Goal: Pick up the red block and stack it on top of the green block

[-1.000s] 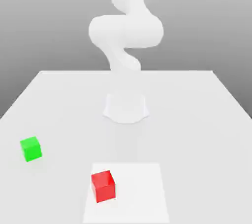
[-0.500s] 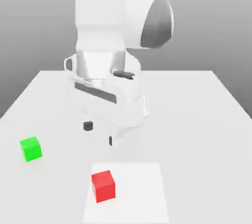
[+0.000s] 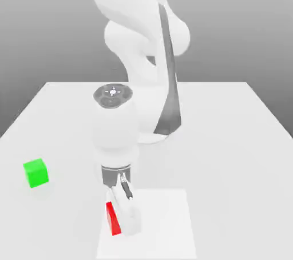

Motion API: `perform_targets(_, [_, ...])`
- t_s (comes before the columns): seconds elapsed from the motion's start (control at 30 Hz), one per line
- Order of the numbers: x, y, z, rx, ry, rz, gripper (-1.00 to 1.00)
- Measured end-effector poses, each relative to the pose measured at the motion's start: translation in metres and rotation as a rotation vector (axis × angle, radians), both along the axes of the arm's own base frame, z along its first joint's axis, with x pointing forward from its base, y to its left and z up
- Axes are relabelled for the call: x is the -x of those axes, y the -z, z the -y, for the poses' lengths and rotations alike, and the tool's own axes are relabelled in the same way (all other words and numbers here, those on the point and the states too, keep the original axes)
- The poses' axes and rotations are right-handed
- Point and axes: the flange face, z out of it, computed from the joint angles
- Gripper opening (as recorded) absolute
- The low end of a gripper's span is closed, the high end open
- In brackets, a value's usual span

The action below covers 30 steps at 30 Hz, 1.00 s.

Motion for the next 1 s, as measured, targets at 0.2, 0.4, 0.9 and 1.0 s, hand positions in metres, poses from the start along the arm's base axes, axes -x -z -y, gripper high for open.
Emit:
perform_targets(0.2, [-0.001, -0.037, 0.000, 0.001, 0.001, -0.002, -1.00])
perform_targets(0.4, [0.037, -0.074, 0.101, 0.011, 0.099, -0.004, -1.00])
perform_targets(0.9, [0.168, -0.038, 0.244, 0.000, 0.201, -0.002, 1.00])
perform_targets(1.0, [0.168, -0.038, 0.244, 0.000, 0.201, -0.002, 1.00])
